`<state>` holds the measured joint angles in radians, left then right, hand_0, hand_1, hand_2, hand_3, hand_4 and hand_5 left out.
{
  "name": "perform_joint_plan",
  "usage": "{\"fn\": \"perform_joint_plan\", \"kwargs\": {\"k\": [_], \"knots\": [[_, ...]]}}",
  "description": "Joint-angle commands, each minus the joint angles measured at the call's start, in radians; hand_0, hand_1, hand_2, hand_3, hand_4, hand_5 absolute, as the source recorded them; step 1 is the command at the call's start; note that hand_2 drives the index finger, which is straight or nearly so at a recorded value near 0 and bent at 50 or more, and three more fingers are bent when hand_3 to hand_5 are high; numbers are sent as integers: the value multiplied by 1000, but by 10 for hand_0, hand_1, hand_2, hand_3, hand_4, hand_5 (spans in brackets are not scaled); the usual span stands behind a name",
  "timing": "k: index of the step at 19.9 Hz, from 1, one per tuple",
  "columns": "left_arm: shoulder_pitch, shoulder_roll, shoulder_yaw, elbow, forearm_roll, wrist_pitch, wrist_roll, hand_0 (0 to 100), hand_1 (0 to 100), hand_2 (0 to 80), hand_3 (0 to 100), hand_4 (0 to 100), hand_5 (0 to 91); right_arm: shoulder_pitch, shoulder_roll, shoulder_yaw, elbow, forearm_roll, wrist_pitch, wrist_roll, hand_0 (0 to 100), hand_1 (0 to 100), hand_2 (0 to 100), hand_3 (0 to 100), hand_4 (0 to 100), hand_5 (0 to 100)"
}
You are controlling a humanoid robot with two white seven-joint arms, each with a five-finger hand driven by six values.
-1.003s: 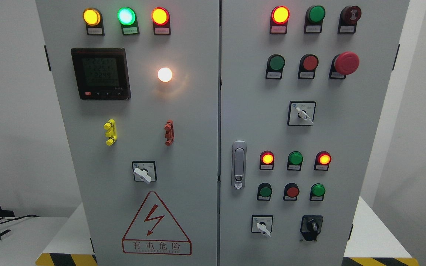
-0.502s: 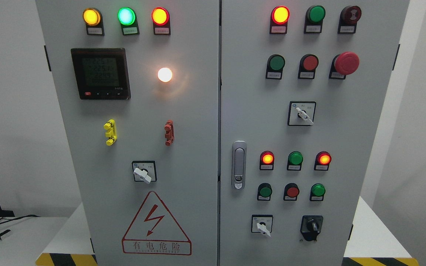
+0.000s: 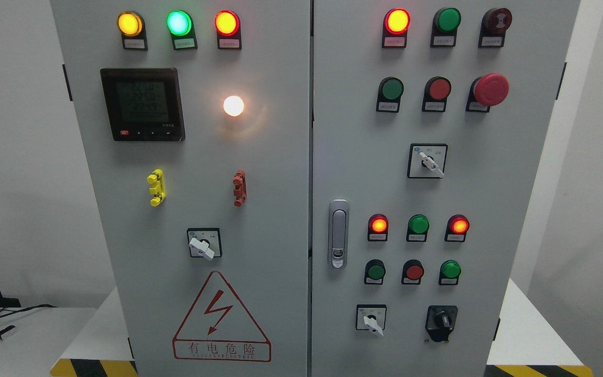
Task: Trip black knob to open circuit
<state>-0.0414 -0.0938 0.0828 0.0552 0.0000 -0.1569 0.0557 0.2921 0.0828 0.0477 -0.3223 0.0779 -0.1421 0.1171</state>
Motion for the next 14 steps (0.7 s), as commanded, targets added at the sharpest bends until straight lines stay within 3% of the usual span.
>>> {"fn": "perform_joint_plan", "kwargs": {"k": [1,2,5,9,11,14], "knots": [[0,0,0,0,-31,0,-1,120,389,0,0,0,0,223,-69,-5,-387,26,-14,6,35,121,50,152,72,89],[0,0,0,0,-31,0,-1,120,389,0,0,0,0,270,-92,-8,-444,20,-31,12,35,123,51,153,73,89],[0,0,0,0,-31,0,-1,120,389,0,0,0,0,418,-150,-40,-601,-76,-167,62,36,126,54,155,76,92],[0,0,0,0,-31,0,-1,120,389,0,0,0,0,648,-228,-63,-948,-246,-299,93,43,136,74,187,109,124],[0,0,0,0,-31,0,-1,120,389,0,0,0,0,752,-247,-84,-1126,-283,-353,93,48,135,87,209,128,139],[0,0,0,0,-31,0,-1,120,389,0,0,0,0,854,-249,-114,-1346,-303,-499,85,55,139,106,248,175,173]]}}
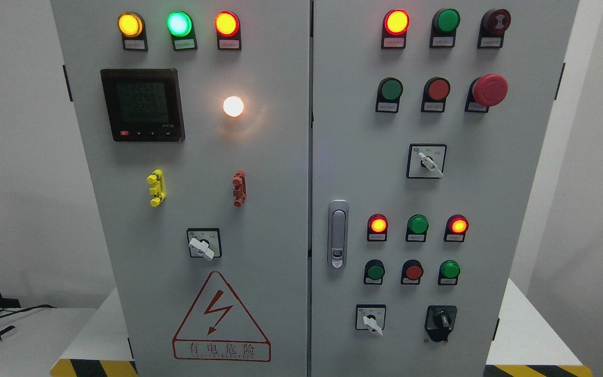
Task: Trip black knob to open circuit
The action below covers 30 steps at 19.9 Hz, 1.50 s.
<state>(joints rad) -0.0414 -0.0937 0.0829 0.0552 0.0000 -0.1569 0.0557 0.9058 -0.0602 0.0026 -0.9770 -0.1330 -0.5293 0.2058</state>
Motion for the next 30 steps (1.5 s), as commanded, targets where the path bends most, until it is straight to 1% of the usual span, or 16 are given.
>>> {"fn": "perform_joint_plan", "kwargs": {"k": [1,2,4,7,9,11,12,14,16,17,18,19,21,22,28,30], "knots": [[0,0,0,0,-31,0,0,120,389,0,0,0,0,249,-104,-85,-739,-96,-144,-9,55,146,121,271,200,194],[0,0,0,0,-31,0,0,120,389,0,0,0,0,251,-102,-119,-787,-97,-161,-14,54,163,139,290,228,216],[0,0,0,0,-31,0,0,120,389,0,0,0,0,252,-101,-197,-870,-100,-161,-31,45,210,176,362,318,282],[0,0,0,0,-31,0,0,120,389,0,0,0,0,243,-104,-309,-946,-146,-158,-32,46,229,196,404,357,312],[0,0,0,0,-31,0,0,120,389,0,0,0,0,213,-119,-369,-1000,-183,-134,-32,49,232,201,424,373,328],[0,0,0,0,-31,0,0,120,389,0,0,0,0,148,-139,-398,-1032,-209,-80,-37,54,231,203,453,400,343],[0,0,0,0,-31,0,0,120,389,0,0,0,0,98,-139,-403,-1048,-220,-43,-48,55,232,204,491,439,365],[0,0,0,0,-31,0,0,120,389,0,0,0,0,3,-141,-424,-1069,-220,53,-63,56,231,220,637,574,459],[0,0,0,0,-31,0,0,120,389,0,0,0,0,-86,-141,-434,-1083,-227,147,-66,53,251,250,887,765,733],[0,0,0,0,-31,0,0,120,389,0,0,0,0,-129,-139,-435,-1083,-227,184,-66,53,261,260,911,788,767],[0,-1,0,0,-31,0,0,120,389,0,0,0,0,-178,-132,-437,-1083,-226,222,-66,55,308,285,974,855,827],[0,-1,0,0,-31,0,0,120,389,0,0,0,0,-226,-125,-446,-1083,-226,267,-66,58,351,298,1000,893,844],[0,0,0,0,-31,0,0,120,389,0,0,0,0,-300,-125,-452,-1083,-226,334,-66,74,457,329,1000,987,884],[0,0,0,0,-31,0,0,120,389,0,0,0,0,-326,-122,-451,-1083,-226,359,-72,96,464,345,1000,1000,903],[0,0,0,0,-31,0,0,120,389,0,0,0,0,-461,-110,-418,-1080,-223,506,-92,140,486,388,1000,1000,952],[0,0,0,0,-31,0,0,120,389,0,0,0,0,-513,-110,-399,-1065,-218,558,-123,138,528,388,1000,1000,953]]}}
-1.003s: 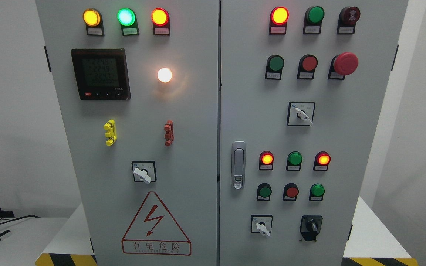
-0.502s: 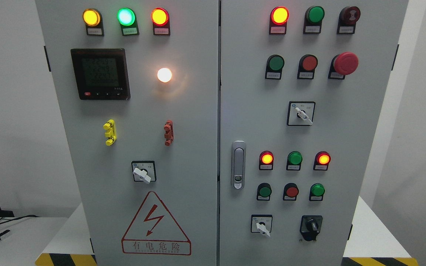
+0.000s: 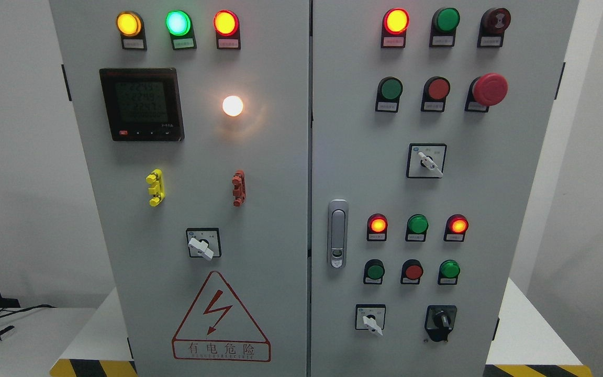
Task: Trip black knob to open circuit
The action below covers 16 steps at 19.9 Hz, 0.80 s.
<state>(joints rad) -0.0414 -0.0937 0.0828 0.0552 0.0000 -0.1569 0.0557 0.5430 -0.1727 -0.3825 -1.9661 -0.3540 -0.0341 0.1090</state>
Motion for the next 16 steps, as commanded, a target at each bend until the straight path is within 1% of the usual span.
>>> {"fn": "perform_joint_plan", "kwargs": {"k": [1,3,5,9,12,14,16], "knots": [[0,0,0,0,-31,0,0,120,389,0,0,0,0,-172,2,3,-59,9,75,-41,142,563,374,1000,1000,953],[0,0,0,0,-31,0,0,120,389,0,0,0,0,-201,-2,30,-31,18,80,-61,158,607,365,1000,1000,954],[0,0,0,0,-31,0,0,120,389,0,0,0,0,-227,-2,50,-16,68,82,-77,182,648,358,1000,1000,954],[0,-1,0,0,-31,0,0,120,389,0,0,0,0,-265,1,83,0,125,83,-84,222,728,354,1000,1000,958],[0,0,0,0,-31,0,0,120,389,0,0,0,0,-279,1,117,13,153,97,-112,253,764,354,1000,1000,956],[0,0,0,0,-31,0,0,120,389,0,0,0,0,-285,1,135,13,159,100,-123,270,780,357,1000,1000,954],[0,0,0,0,-31,0,0,120,389,0,0,0,0,-288,1,140,13,159,102,-127,278,783,366,1000,1000,953]]}}
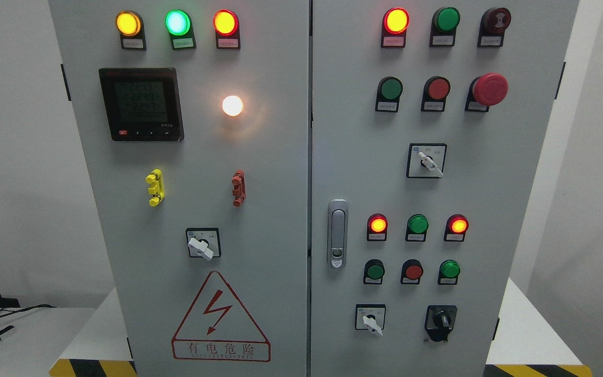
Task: Trip black knob to open circuit
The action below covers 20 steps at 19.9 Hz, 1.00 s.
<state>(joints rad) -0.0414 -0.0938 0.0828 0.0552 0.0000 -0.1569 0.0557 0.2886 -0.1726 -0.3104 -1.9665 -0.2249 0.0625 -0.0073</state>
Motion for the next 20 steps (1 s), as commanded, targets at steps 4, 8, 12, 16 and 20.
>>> {"fn": "perform_joint_plan", "kwargs": {"k": [4,8,12,16,20], "knots": [[0,0,0,0,-31,0,0,120,389,0,0,0,0,-46,2,100,12,39,17,-19,276,776,389,1000,1000,954],[0,0,0,0,-31,0,0,120,389,0,0,0,0,-83,4,140,14,39,57,-43,276,758,399,1000,1000,955],[0,0,0,0,-31,0,0,120,389,0,0,0,0,-184,10,177,40,39,125,-69,288,749,401,1000,1000,955],[0,0,0,0,-31,0,0,120,389,0,0,0,0,-210,21,211,52,39,132,-73,310,727,412,1000,1000,955],[0,0,0,0,-31,0,0,120,389,0,0,0,0,-215,27,237,61,39,134,-86,335,697,413,1000,1000,955]]}}
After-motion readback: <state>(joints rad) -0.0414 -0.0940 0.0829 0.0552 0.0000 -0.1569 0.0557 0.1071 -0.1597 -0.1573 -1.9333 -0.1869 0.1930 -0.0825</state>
